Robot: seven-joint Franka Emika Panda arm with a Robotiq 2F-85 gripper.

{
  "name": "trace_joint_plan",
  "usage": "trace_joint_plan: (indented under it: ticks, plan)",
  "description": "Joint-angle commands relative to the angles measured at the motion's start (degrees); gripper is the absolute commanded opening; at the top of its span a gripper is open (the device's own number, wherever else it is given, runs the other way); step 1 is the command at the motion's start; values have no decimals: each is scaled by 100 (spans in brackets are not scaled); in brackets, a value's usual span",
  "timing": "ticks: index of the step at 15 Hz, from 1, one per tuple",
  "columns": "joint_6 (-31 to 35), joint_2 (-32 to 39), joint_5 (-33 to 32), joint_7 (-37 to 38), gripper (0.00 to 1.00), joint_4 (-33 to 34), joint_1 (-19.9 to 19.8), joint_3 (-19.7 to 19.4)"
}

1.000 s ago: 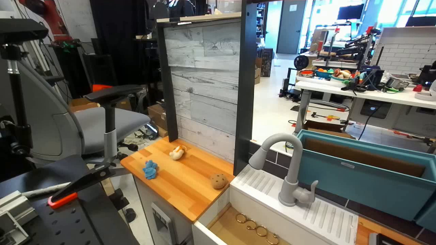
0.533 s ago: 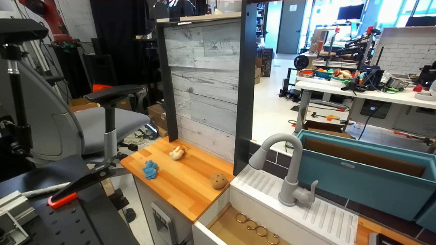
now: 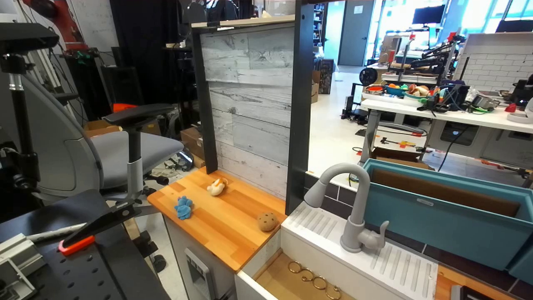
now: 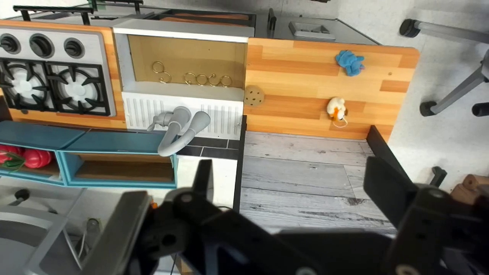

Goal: Move the plush toy to the bottom right corner

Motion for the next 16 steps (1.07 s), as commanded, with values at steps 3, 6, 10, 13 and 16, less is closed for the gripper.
trace_joint_plan:
  ticks: [3, 6, 10, 13, 16]
  plan:
    - [462, 1368, -218, 97, 100, 499, 184, 284]
    - [712, 2363, -480, 268, 100, 860, 268, 510]
    - [1085, 3793, -969, 709, 100, 1486, 493, 614]
    - [1254, 4834, -1094, 807, 100, 2087, 784, 499]
    - [1370, 5724, -1144, 749, 100, 2668, 1057, 355]
